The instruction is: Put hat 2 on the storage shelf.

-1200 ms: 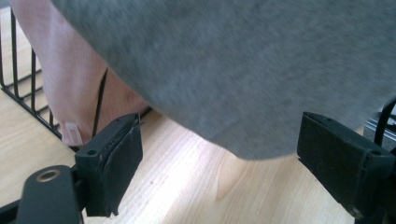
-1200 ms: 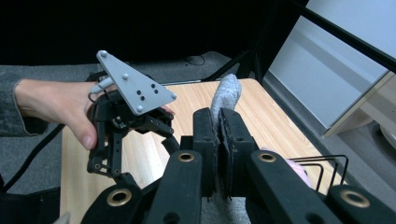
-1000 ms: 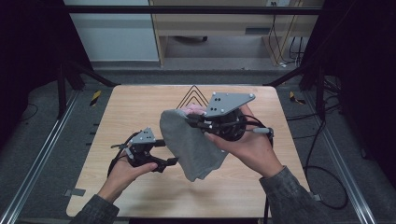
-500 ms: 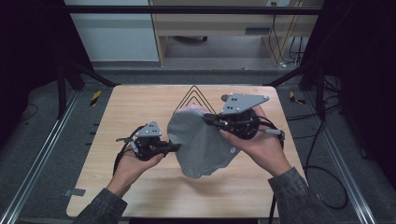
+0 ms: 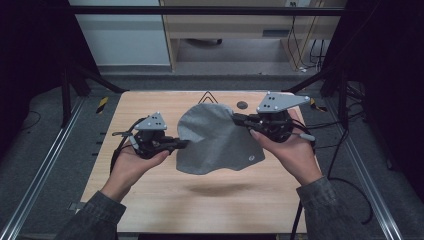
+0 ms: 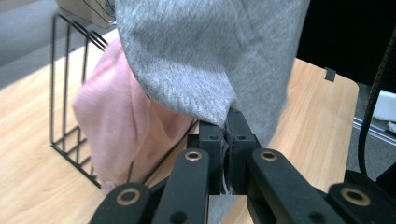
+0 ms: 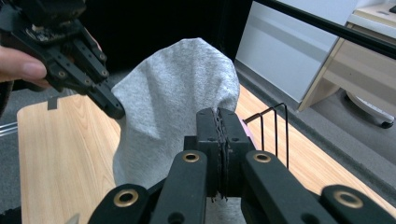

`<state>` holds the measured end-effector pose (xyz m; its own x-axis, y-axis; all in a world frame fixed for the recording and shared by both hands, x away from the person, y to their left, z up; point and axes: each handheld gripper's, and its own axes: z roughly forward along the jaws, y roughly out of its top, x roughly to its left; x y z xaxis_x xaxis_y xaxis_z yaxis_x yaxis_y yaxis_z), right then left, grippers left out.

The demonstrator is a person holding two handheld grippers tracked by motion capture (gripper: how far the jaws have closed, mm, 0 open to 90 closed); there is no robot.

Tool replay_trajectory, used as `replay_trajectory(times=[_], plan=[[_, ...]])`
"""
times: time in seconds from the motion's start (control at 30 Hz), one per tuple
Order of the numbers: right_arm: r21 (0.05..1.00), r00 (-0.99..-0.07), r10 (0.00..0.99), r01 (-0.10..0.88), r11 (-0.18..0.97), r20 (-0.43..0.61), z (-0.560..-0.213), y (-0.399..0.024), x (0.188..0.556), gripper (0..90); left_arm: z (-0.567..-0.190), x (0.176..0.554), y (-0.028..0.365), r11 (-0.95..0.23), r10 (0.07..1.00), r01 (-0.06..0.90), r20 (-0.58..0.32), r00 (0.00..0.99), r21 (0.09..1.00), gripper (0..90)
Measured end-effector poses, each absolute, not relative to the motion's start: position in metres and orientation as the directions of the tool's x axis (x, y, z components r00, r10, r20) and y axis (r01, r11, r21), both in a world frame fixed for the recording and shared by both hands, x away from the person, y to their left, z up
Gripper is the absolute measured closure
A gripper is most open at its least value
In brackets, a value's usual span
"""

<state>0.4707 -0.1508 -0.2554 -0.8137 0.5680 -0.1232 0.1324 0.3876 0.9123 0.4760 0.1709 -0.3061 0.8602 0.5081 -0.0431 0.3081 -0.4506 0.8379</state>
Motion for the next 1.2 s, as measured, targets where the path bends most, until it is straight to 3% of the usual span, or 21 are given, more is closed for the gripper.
replay_trajectory(times=[0.37, 0.7, 0.87, 1.2], plan=[[0.942, -0.792, 0.601, 0.114, 0.315, -0.105, -0.222, -0.158, 0.487, 89.4, -0.238, 0.491, 0.169, -0.492, 0.533, 0.241, 0.071, 0.843, 0.836, 87.3], [0.969, -0.752, 0.652, 0.077, 0.235, -0.098, -0.186, -0.167, 0.53, 89.4, -0.193, 0.532, 0.164, -0.429, 0.581, 0.212, 0.089, 0.809, 0.878, 87.3], [0.975, -0.737, 0.669, 0.066, 0.213, -0.096, -0.181, -0.166, 0.551, 89.4, -0.187, 0.551, 0.161, -0.417, 0.611, 0.2, 0.111, 0.784, 0.887, 87.3], [0.975, -0.689, 0.722, 0.112, 0.193, -0.064, -0.205, -0.171, 0.598, 89.4, -0.204, 0.585, 0.156, -0.419, 0.666, 0.198, 0.152, 0.73, 0.886, 87.3]])
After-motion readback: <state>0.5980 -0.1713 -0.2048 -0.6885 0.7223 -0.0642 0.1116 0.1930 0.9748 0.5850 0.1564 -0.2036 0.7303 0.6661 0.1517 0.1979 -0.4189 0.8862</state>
